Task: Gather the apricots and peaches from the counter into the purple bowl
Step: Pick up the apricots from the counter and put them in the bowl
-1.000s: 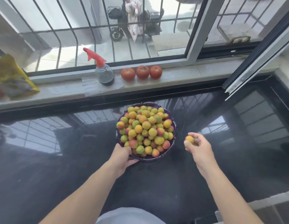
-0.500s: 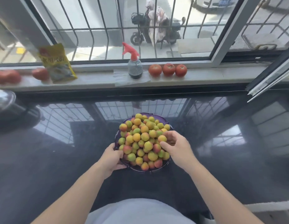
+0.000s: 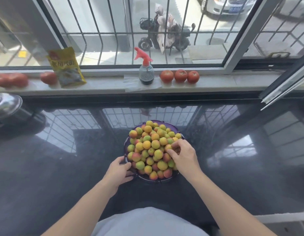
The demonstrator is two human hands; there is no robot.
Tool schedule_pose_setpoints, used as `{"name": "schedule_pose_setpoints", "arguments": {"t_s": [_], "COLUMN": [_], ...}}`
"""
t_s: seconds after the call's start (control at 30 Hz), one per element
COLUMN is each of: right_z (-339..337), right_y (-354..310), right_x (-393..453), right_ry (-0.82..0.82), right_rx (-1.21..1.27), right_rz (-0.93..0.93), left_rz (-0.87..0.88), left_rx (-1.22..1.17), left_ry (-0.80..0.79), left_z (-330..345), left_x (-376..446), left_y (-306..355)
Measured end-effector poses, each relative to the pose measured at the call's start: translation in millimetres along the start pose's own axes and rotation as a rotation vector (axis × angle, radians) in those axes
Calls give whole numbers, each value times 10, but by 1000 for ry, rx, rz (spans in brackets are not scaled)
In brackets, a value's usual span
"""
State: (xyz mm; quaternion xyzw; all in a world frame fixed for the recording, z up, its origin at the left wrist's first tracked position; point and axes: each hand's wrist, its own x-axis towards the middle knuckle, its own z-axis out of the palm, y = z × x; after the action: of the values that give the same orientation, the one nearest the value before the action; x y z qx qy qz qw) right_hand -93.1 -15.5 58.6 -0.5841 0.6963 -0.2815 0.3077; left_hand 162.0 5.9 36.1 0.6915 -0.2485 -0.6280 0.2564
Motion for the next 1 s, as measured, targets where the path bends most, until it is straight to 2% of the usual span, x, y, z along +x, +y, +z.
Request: {"name": "schedule_pose_setpoints", "arguments": {"t_s": [0.1,0.17,0.23,0.27,0.3,0.4,0.47,0.53,0.7,1.0], "right_z": [-37,-61,-56,-44,-26,22,62,113,217,343], "right_y": [36,83,155,195,226,228,193,173,189,246], "right_x": [-28,-76,-123,-138,-145,-118,-62,-2,31,222], "right_ry": [28,101,149,151,133,19,-57,-126,-188,-66], "right_rx": [18,69,77,57,28,-44,-98,-170,-269,-151], "right_rz": [-18,-2,-1,-16,-33,-68,-117,-174,-251,-148], "left_rz": [236,556,916,1045,1102,963,869,876,1110,1392], "left_rx": [259,513,823,988,1122,1302,1334,1344,1294,1312], "left_ry": [292,391,287,220,157,30,7,24,142,304], "left_z": [83,185,322,407,509,786,857,813,633,508], "left_x": [-58,-149,-162,-119,-83,-21,33,78,93,187], "left_y": [8,60,147,189,251,439,458,411,5,-253]}}
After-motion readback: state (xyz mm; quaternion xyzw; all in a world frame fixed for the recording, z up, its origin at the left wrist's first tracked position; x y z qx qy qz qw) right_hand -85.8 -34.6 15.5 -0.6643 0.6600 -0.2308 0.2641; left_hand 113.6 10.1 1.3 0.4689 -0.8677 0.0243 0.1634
